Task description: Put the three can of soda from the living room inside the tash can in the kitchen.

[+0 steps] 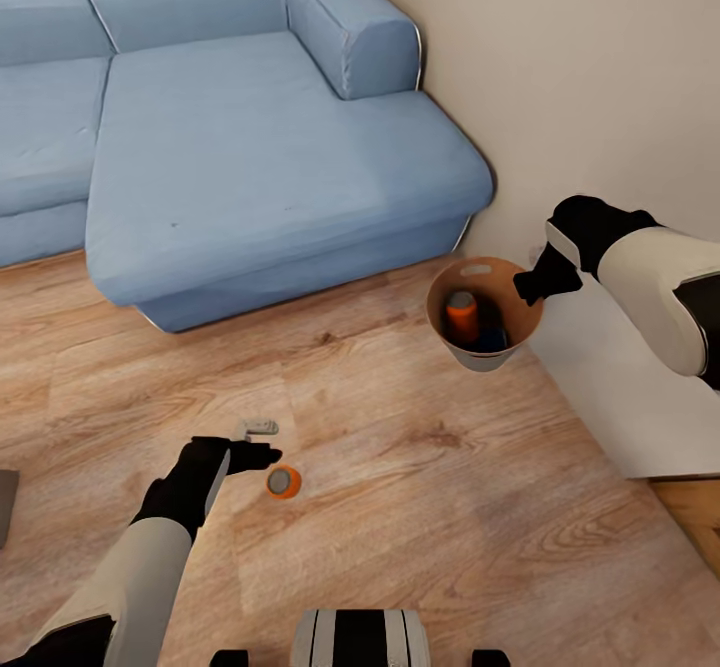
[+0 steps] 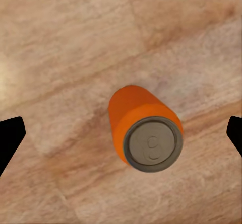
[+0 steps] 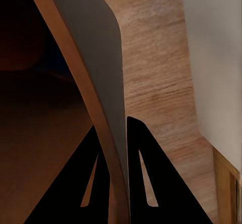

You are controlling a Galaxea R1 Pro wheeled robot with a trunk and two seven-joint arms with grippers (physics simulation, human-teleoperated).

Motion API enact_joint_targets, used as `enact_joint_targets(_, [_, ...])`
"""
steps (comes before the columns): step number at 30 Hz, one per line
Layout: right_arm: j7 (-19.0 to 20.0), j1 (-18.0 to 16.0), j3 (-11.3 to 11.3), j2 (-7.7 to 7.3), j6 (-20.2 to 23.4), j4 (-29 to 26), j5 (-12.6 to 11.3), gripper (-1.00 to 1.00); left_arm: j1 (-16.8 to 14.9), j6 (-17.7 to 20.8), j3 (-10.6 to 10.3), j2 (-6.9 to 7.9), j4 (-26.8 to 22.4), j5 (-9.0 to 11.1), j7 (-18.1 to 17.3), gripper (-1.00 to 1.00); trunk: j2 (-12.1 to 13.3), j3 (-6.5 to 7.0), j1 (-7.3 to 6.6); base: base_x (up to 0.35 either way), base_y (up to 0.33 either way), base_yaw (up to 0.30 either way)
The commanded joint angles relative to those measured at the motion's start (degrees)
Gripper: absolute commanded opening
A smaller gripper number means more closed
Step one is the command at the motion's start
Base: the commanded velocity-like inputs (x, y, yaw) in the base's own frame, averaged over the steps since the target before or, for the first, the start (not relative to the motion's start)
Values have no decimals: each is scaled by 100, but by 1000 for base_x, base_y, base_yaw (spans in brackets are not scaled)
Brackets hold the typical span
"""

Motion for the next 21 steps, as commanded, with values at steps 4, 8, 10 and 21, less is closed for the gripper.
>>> enact_joint_targets(4, [26,-26,-37,4,6,0,-70,-100,0,-6,4,-29,12,3,0,100,-162,-107,87,0,0,0])
enact_joint_targets(8, [26,-208,-7,12,6,3,-70,-100,0,-22,5,-48,30,3,-1,100,-323,-215,175,0,0,0])
enact_joint_targets(10, [26,-281,103,25,6,6,-70,-100,0,-27,3,-102,48,0,0,100,-403,-269,219,0,0,0])
enact_joint_targets(21, [26,-331,214,104,6,9,-70,-100,0,-37,-3,-220,66,-13,-5,100,-644,-475,350,0,0,0])
